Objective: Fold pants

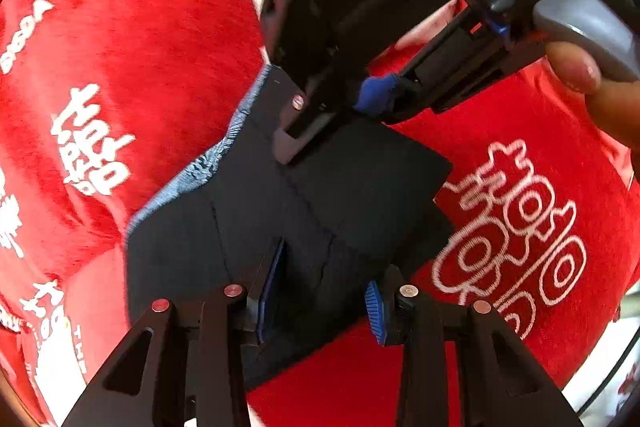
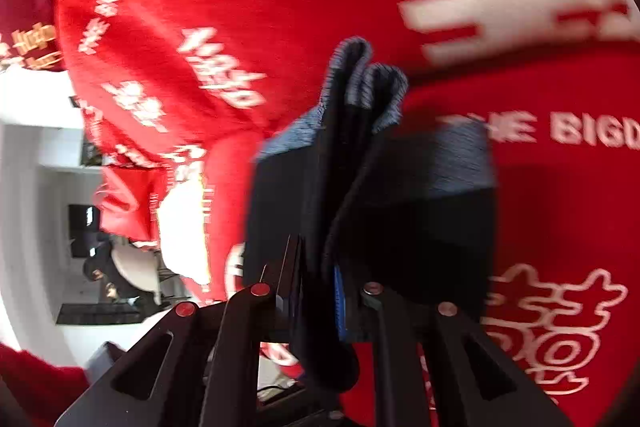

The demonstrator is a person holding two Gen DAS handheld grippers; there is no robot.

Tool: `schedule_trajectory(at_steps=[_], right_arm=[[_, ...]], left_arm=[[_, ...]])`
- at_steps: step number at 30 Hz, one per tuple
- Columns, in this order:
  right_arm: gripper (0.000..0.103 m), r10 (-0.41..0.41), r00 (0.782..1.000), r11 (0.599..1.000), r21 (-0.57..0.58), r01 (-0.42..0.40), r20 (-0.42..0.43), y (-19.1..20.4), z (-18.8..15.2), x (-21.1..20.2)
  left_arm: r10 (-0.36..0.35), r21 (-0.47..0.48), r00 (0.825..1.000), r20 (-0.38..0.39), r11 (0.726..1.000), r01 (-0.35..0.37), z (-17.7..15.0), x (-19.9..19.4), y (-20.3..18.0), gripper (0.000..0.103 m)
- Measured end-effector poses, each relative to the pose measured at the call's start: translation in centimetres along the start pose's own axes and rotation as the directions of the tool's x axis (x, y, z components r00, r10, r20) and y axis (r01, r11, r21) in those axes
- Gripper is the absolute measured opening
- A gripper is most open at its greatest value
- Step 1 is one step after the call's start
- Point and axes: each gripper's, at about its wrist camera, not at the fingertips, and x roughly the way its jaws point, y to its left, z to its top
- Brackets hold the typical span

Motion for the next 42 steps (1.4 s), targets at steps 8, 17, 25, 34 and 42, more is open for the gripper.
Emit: schedule_trajectory(at_steps=[8,17,25,34,42], right_arm=[[0.020,-0.066,0.998,0.998,0.005,0.066,-0.025,-4.2,-1.3,2.0],[0.028,-0.232,0.973,0.970,-0.075,0.233,0.016,-2.4,-2.3,2.0],[0.053,-0.460,0.884,0.876,-0.120,0.467,0.081,-0.5,-4.5,2.1],[0.053,-0.530,0.842,0.841,-0.063,0.537,0.102,0.2,-6.5,1.4],[0.059,-0.595,0.798,0.796,-0.069,0.602,0.096,2.2,-7.2,1.2]], left_arm=[[-0.008,0.020,0.997,-0.077,1.000,0.010,-0.7,1.9,-1.3,0.047],[-0.028,-0.048,0.999,-0.033,0.998,0.027,-2.9,-1.7,4.0,0.078],[-0.046,-0.326,0.982,-0.185,0.945,-0.017,-4.1,0.0,12.5,0.078],[-0.063,-0.470,0.956,-0.286,0.879,-0.083,-6.9,2.5,17.9,0.078],[-0.049,-0.472,0.953,-0.300,0.876,-0.103,-7.2,2.8,18.0,0.098]])
